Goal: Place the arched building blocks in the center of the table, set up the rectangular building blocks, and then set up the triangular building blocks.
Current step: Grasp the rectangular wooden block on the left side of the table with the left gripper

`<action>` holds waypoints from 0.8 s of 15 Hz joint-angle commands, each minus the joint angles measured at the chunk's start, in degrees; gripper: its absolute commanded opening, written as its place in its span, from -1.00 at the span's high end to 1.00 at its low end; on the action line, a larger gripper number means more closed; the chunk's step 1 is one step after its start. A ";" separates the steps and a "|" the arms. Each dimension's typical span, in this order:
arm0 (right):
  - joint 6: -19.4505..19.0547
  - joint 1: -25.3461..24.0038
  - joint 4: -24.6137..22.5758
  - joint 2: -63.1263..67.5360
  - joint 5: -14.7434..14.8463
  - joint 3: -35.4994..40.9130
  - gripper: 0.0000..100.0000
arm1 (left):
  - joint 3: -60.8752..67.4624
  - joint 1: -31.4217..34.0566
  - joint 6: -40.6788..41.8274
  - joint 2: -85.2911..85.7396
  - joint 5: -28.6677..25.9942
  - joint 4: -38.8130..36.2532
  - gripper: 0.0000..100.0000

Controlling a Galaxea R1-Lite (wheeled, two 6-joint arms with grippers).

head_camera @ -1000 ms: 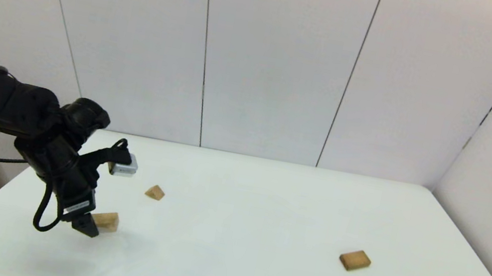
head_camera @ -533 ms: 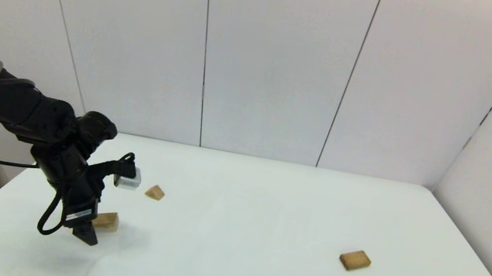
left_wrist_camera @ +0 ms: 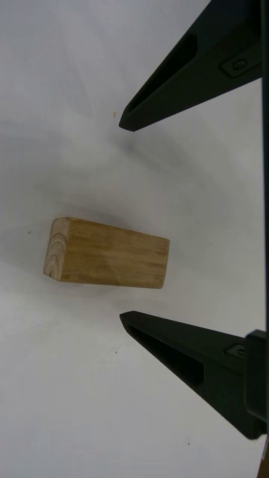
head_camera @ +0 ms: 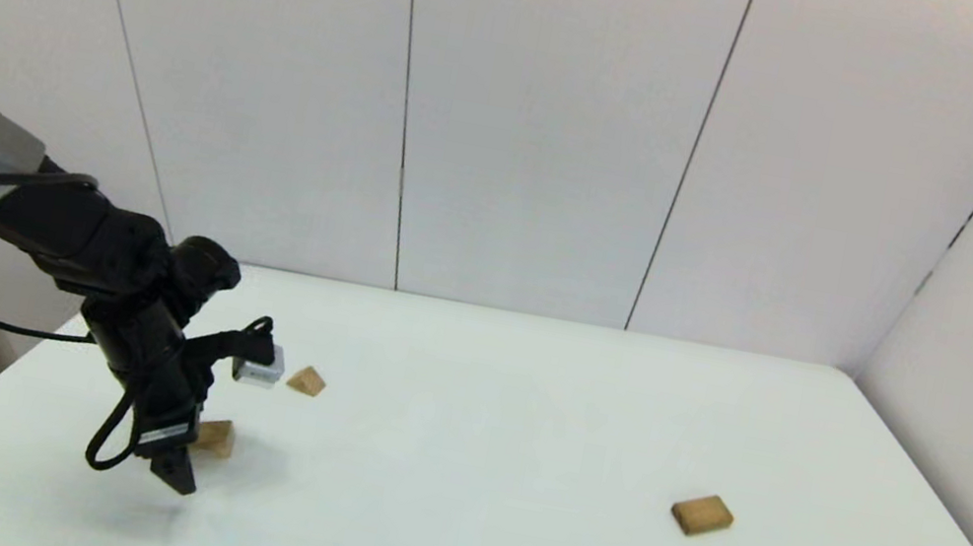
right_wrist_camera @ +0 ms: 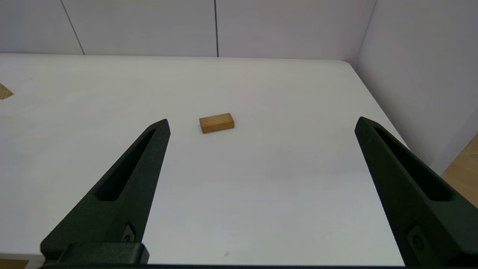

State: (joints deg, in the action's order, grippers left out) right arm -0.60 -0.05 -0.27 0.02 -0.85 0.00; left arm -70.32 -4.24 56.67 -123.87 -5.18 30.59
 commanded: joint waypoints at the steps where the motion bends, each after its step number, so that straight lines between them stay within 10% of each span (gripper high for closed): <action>1: -0.02 -0.04 0.00 -0.11 -0.03 0.00 -1.00 | -0.26 0.11 0.28 -1.46 0.00 -0.09 -1.00; 2: -0.02 -0.04 0.00 -0.11 -0.03 0.00 -1.00 | -0.44 0.11 0.28 -1.46 0.00 -0.53 1.00; 12: -0.02 -0.04 0.00 -0.11 -0.03 0.00 -1.00 | -0.52 0.73 -0.16 -3.40 0.00 -2.02 1.00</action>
State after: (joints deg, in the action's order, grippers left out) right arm -0.60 -0.02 -0.27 0.02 -0.84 0.00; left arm -70.80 -3.61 56.17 -127.37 -5.12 28.33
